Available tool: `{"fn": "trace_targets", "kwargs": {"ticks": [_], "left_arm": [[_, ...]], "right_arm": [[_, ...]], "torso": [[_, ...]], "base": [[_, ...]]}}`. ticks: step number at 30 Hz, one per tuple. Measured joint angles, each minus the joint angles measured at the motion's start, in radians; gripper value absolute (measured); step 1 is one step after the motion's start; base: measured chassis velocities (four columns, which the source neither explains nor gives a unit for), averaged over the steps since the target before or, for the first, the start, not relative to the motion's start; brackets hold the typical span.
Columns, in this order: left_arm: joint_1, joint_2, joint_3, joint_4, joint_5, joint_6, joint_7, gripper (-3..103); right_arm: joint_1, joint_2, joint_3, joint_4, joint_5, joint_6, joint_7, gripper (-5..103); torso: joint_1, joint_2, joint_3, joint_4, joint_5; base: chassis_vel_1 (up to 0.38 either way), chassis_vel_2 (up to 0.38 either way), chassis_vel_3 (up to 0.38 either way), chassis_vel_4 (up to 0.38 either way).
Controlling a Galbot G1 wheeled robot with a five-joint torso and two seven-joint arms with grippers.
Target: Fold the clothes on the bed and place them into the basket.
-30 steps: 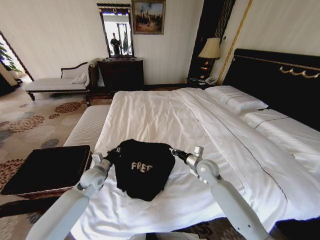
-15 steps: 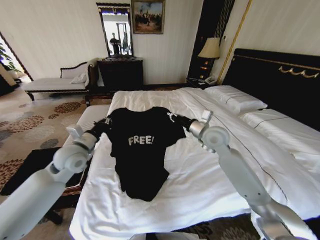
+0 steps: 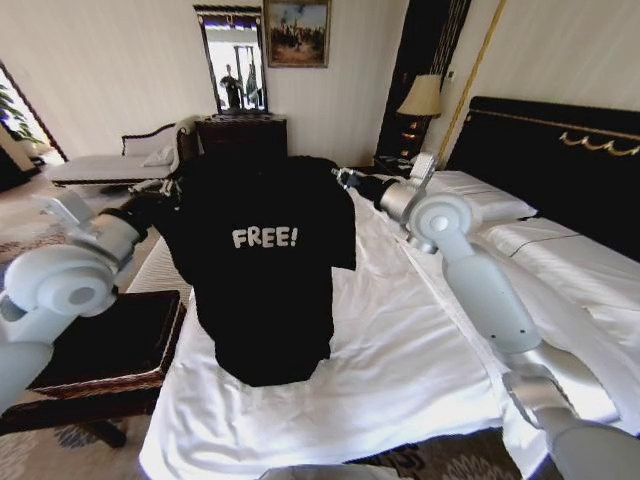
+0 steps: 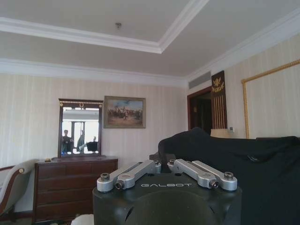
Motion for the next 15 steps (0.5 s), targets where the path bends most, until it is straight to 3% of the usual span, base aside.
{"fn": "trace_targets", "kwargs": {"ticks": [7,10,15], "left_arm": [[-0.121,0.078,0.002,0.015,-0.098,0.005,-0.001,0],[-0.058,0.117,-0.091,-0.024,-0.125,0.004,0.002,0],[0.042,0.125,-0.161,-0.114,-0.137,0.003,-0.013,0]], "right_arm": [[0.133,0.003,-0.02,-0.068,0.026,0.006,0.006,2],[0.156,-0.007,-0.025,-0.068,0.043,0.008,0.012,2],[0.108,-0.053,0.008,0.008,0.093,0.008,0.027,2]], "torso": [[0.0,0.0,0.0,-0.0001,0.0002],[0.0,0.0,0.0,0.0004,0.0004],[0.0,0.0,0.0,-0.0001,0.0001]], "base": [[0.0,0.0,0.0,0.0],[0.0,0.0,0.0,0.0],[0.0,0.0,0.0,0.0]]}}
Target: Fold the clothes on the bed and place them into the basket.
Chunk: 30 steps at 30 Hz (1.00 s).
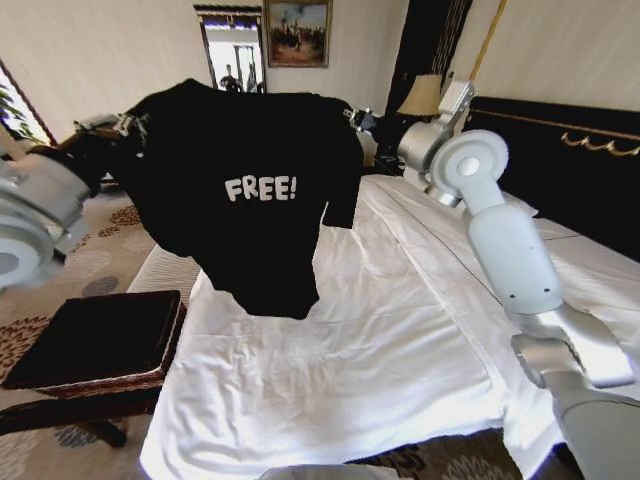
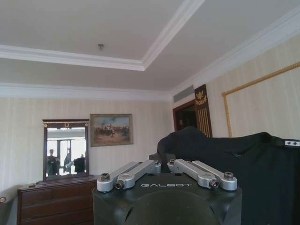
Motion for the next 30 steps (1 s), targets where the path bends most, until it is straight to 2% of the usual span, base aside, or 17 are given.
{"fn": "trace_targets", "kwargs": {"ticks": [3,5,6,7,10,11,12,13,15,17,18,20,21,23,25,26,30], "left_arm": [[0.046,0.0,-0.039,-0.048,-0.019,0.002,-0.017,0],[0.162,-0.016,-0.152,-0.139,-0.081,0.019,-0.049,0],[0.162,-0.016,-0.152,-0.139,-0.081,0.019,-0.049,0],[0.182,-0.025,-0.174,-0.166,-0.108,0.027,-0.064,0],[0.227,-0.042,-0.29,-0.217,-0.242,0.056,-0.102,0],[0.227,-0.042,-0.29,-0.217,-0.242,0.056,-0.102,0],[0.231,-0.042,-0.32,-0.219,-0.28,0.064,-0.11,0],[0.237,-0.041,-0.402,-0.221,-0.384,0.085,-0.137,0],[0.239,-0.035,-0.486,-0.221,-0.494,0.109,-0.168,0],[0.239,-0.034,-0.513,-0.221,-0.53,0.117,-0.181,0],[0.24,-0.03,-0.577,-0.221,-0.613,0.14,-0.22,0],[0.244,-0.029,-0.644,-0.22,-0.697,0.168,-0.264,0],[0.244,-0.029,-0.644,-0.22,-0.697,0.168,-0.264,0],[0.245,-0.029,-0.685,-0.218,-0.76,0.186,-0.304,0],[0.246,-0.035,-0.674,-0.218,-0.787,0.195,-0.333,0],[0.246,-0.035,-0.674,-0.218,-0.787,0.195,-0.333,0],[0.265,-0.065,-0.555,-0.215,-0.717,0.188,-0.341,0]], "right_arm": [[-0.041,-0.026,0.038,0.057,0.047,-0.001,0.015,2],[-0.11,-0.072,0.126,0.183,0.181,-0.002,0.078,2],[-0.11,-0.072,0.126,0.183,0.181,-0.002,0.078,2],[-0.138,-0.094,0.168,0.237,0.239,-0.002,0.112,2],[-0.27,-0.249,0.355,0.44,0.446,0.016,0.214,2],[-0.27,-0.249,0.355,0.44,0.446,0.016,0.214,2],[-0.304,-0.278,0.394,0.471,0.479,0.02,0.223,2],[-0.401,-0.367,0.523,0.546,0.565,0.022,0.234,2],[-0.495,-0.448,0.679,0.613,0.665,0.02,0.239,2],[-0.524,-0.465,0.731,0.631,0.696,0.019,0.239,2],[-0.6,-0.513,0.858,0.663,0.765,0.013,0.24,2],[-0.677,-0.55,0.968,0.673,0.817,0.007,0.242,2],[-0.677,-0.55,0.968,0.673,0.817,0.007,0.242,2],[-0.728,-0.573,1.033,0.673,0.836,0.003,0.242,2],[-0.723,-0.582,1.038,0.672,0.845,-0.003,0.244,2],[-0.723,-0.582,1.038,0.672,0.845,-0.003,0.244,2],[-0.683,-0.568,0.975,0.662,0.839,-0.018,0.254,2]], "torso": [[0.0,0.0,0.0,-0.0004,0.0002],[0.0,0.0,0.0,0.0007,0.0006],[0.0,0.0,0.0,0.0007,0.0006],[0.0,0.0,0.0,0.0009,0.0006],[0.0,0.0,0.0,-0.0004,0.0002],[0.0,0.0,0.0,-0.0004,0.0002],[0.0,0.0,0.0,-0.0005,0.0001],[0.0,0.0,0.0,-0.0009,0.0004],[0.0,0.0,0.0,-0.0006,0.0006],[0.0,0.0,0.0,-0.0006,0.0006],[0.0,0.0,0.0,-0.0003,0.0005],[0.0,0.0,0.0,0.0001,-0.0001],[0.0,0.0,0.0,0.0001,-0.0001],[0.0,0.0,0.0,0.0005,0.0],[0.0,0.0,0.0,0.0004,0.0002],[0.0,0.0,0.0,0.0004,0.0002],[0.0,0.0,0.0,-0.0001,-0.0002]], "base": [[0.0,0.0,0.0,0.0],[0.0,0.0,0.0,0.0],[0.0,0.0,0.0,0.0],[0.0,0.0,0.0,0.0],[0.0,0.0,0.0,0.0],[0.0,0.0,0.0,0.0],[0.0,0.0,0.0,0.0],[0.0,0.0,0.0,0.0],[0.0,0.0,0.0,0.0],[0.0,0.0,0.0,0.0],[0.0,0.0,0.0,0.0],[0.0,0.0,0.0,0.0],[0.0,0.0,0.0,0.0],[0.0,0.0,0.0,0.0],[0.0,0.0,0.0,0.0],[0.0,0.0,0.0,0.0],[0.0,0.0,0.0,0.0]]}}
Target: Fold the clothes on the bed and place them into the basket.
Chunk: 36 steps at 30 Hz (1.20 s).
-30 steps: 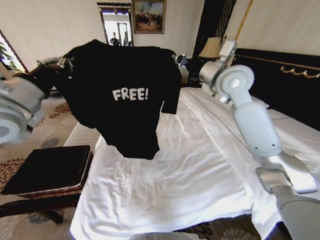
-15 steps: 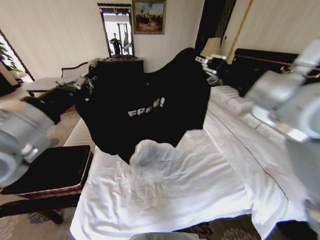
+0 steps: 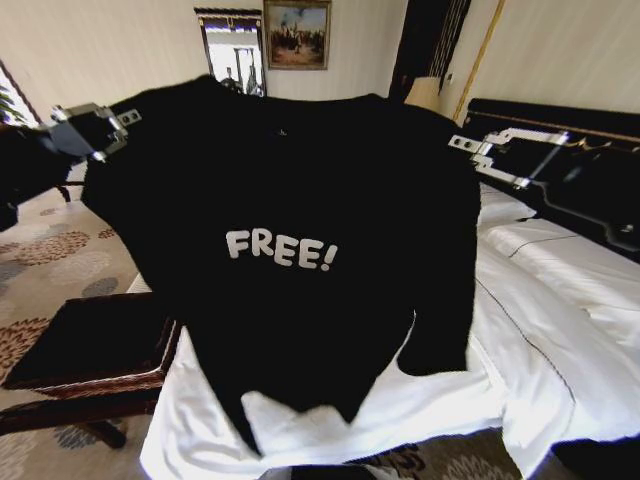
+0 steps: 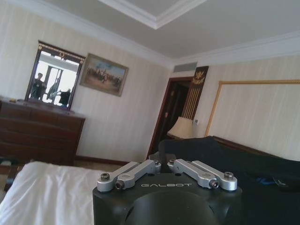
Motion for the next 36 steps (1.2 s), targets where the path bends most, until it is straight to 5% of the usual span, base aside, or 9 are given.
{"fn": "trace_targets", "kwargs": {"ticks": [2,4,6,10,11,15,20,36], "left_arm": [[0.021,-0.013,0.067,0.001,0.038,-0.012,0.011,0],[0.03,-0.047,0.251,0.002,0.166,-0.013,0.034,0],[0.027,-0.055,0.299,0.002,0.203,-0.013,0.038,0],[-0.034,-0.159,0.779,0.007,0.57,-0.02,0.088,0],[-0.034,-0.159,0.779,0.007,0.57,-0.02,0.088,0],[-0.146,-0.267,1.048,0.099,0.784,-0.028,0.131,0],[-0.255,-0.368,1.188,0.265,0.857,-0.022,0.138,0],[-0.36,-0.675,1.36,0.758,1.142,-0.049,0.245,0]], "right_arm": [[-0.01,0.029,-0.038,-0.025,-0.037,-0.011,0.0,2],[-0.07,0.078,-0.083,-0.062,-0.109,-0.035,-0.017,2],[-0.089,0.098,-0.107,-0.075,-0.144,-0.045,-0.027,2],[-0.102,0.28,-0.401,-0.213,-0.432,-0.084,-0.056,2],[-0.102,0.28,-0.401,-0.213,-0.432,-0.084,-0.056,2],[-0.068,0.407,-0.594,-0.382,-0.67,-0.084,-0.124,2],[-0.046,0.479,-0.691,-0.525,-0.856,-0.069,-0.177,2],[0.049,0.688,-0.934,-0.99,-1.255,0.03,-0.307,2]], "torso": [[0.0,0.0,0.0,0.0003,0.0003],[0.0,0.0,0.0,0.0004,-0.0001],[0.0,0.0,0.0,0.0001,-0.0001],[0.0,0.0,0.0,0.0001,0.0008],[0.0,0.0,0.0,0.0001,0.0008],[0.0,0.0,0.0,0.0006,0.0006],[0.001,0.0,0.0,-0.0003,0.0002],[0.0,0.0,0.0,-0.0003,0.0005]], "base": [[0.0,0.0,0.0,0.0],[0.0,0.0,0.0,0.0],[0.0,0.0,0.0,0.0],[0.0,0.0,0.0,0.0],[0.0,0.0,0.0,0.0],[0.0,0.0,0.0,0.0],[0.0,0.0,0.0,0.0],[0.0,0.0,0.0,0.0]]}}
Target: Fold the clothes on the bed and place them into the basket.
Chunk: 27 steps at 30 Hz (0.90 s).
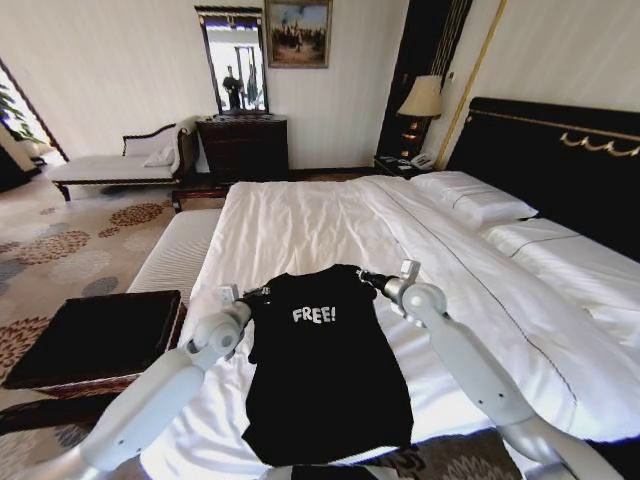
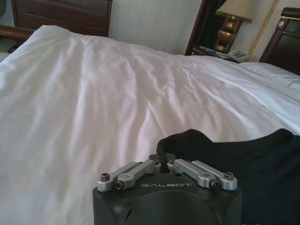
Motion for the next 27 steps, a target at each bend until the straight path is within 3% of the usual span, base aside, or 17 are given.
{"fn": "trace_targets", "kwargs": {"ticks": [3,7,12,27], "left_arm": [[-0.035,-0.026,0.008,0.063,0.01,-0.003,0.004,0],[-0.124,-0.072,0.026,0.196,0.052,-0.012,0.008,0],[-0.181,-0.114,0.038,0.306,0.1,-0.024,0.029,0],[-0.311,-0.211,0.107,0.542,0.146,-0.05,0.067,0]], "right_arm": [[0.025,0.034,-0.022,-0.067,-0.049,0.019,-0.011,2],[0.095,0.14,-0.063,-0.217,-0.163,0.105,-0.037,2],[0.139,0.203,-0.088,-0.32,-0.219,0.152,-0.043,2],[0.217,0.265,-0.082,-0.522,-0.292,0.212,-0.058,2]], "torso": [[0.0,0.0,0.0,0.0001,-0.0003],[0.0,0.0,0.0,0.0008,-0.0006],[0.0,0.0,0.0,0.0006,-0.0004],[0.0,0.0,0.0,0.0007,-0.0003]], "base": [[0.0,0.0,0.0,0.0],[0.0,0.0,0.0,0.0],[0.0,0.0,0.0,0.0],[0.0,0.0,0.0,0.0]]}}
